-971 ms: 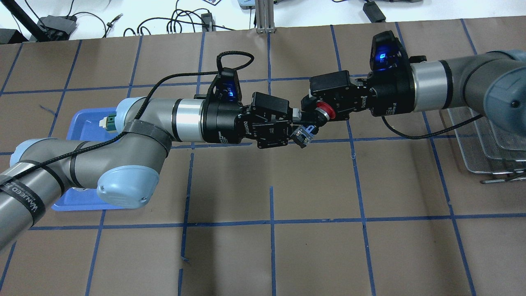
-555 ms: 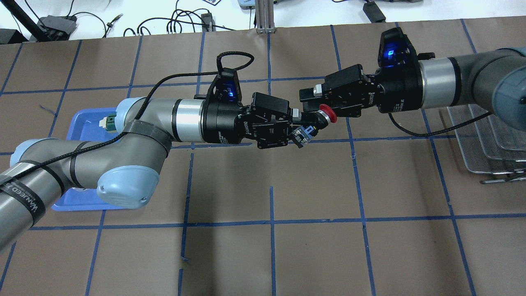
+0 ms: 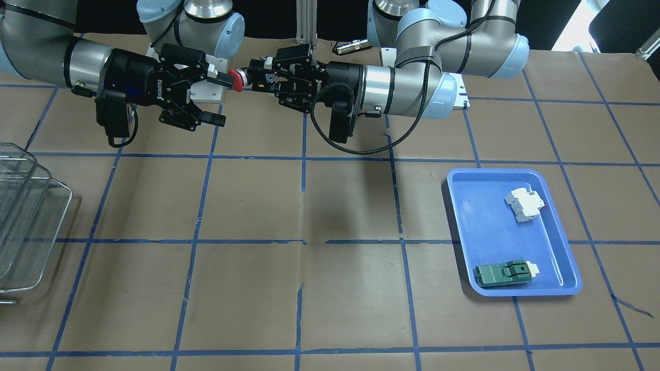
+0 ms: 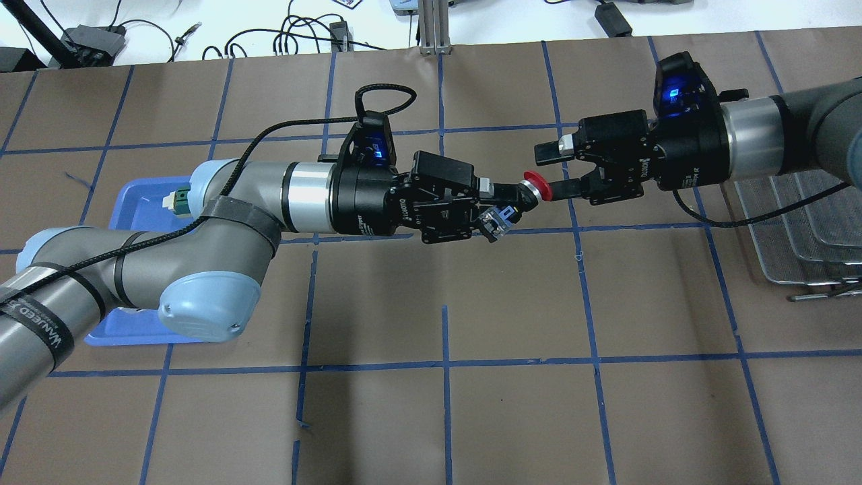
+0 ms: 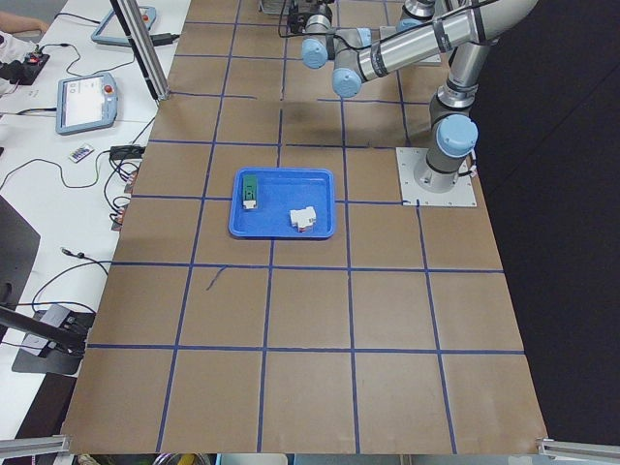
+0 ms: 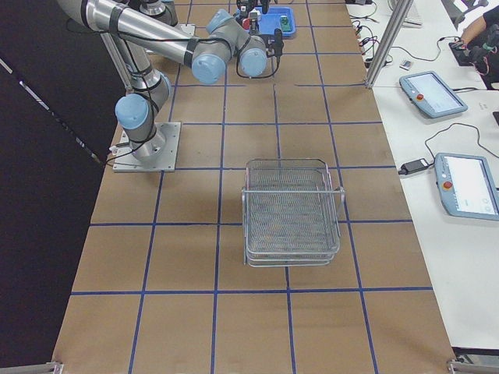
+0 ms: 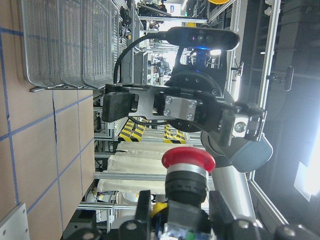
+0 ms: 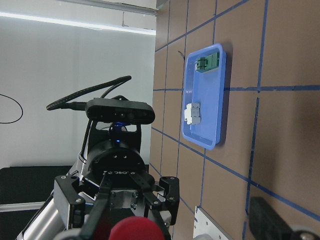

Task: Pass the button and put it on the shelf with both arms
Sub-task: 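Close the right gripper on the button and open the left gripper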

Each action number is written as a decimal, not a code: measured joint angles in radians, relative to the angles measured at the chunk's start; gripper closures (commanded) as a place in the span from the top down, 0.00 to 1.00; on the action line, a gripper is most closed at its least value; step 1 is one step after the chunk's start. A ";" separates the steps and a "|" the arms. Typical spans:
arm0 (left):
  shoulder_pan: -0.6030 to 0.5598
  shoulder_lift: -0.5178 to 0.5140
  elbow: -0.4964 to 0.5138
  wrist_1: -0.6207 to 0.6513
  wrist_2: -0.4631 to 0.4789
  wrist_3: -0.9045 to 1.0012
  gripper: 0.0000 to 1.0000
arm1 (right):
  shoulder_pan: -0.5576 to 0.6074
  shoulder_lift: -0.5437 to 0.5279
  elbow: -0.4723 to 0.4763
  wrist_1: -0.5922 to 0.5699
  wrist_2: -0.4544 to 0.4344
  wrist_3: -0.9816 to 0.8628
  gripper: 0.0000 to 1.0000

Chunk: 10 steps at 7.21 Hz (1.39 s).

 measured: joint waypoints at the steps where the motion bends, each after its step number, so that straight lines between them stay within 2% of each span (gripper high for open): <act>1: 0.000 0.000 0.000 0.000 0.000 0.000 0.00 | 0.000 -0.028 0.002 0.017 -0.002 0.032 0.72; 3: 0.000 0.000 0.000 0.001 0.000 0.000 0.00 | 0.002 -0.064 0.005 0.043 0.003 0.090 0.55; 5: 0.000 0.001 0.000 0.001 0.000 0.000 0.00 | 0.005 -0.071 0.007 0.045 0.005 0.100 0.29; 6: 0.000 0.002 0.000 0.001 0.000 0.000 0.00 | 0.005 -0.072 0.008 0.045 0.005 0.101 0.22; 8: 0.000 0.004 0.000 0.001 0.000 0.000 0.00 | 0.006 -0.074 0.007 0.046 0.002 0.105 0.19; 9: 0.000 0.004 0.000 0.001 0.000 -0.001 0.27 | 0.006 -0.075 0.004 0.045 0.000 0.108 0.19; 10: 0.000 0.003 0.001 0.001 -0.001 -0.008 0.99 | 0.006 -0.074 0.000 0.044 -0.002 0.114 0.19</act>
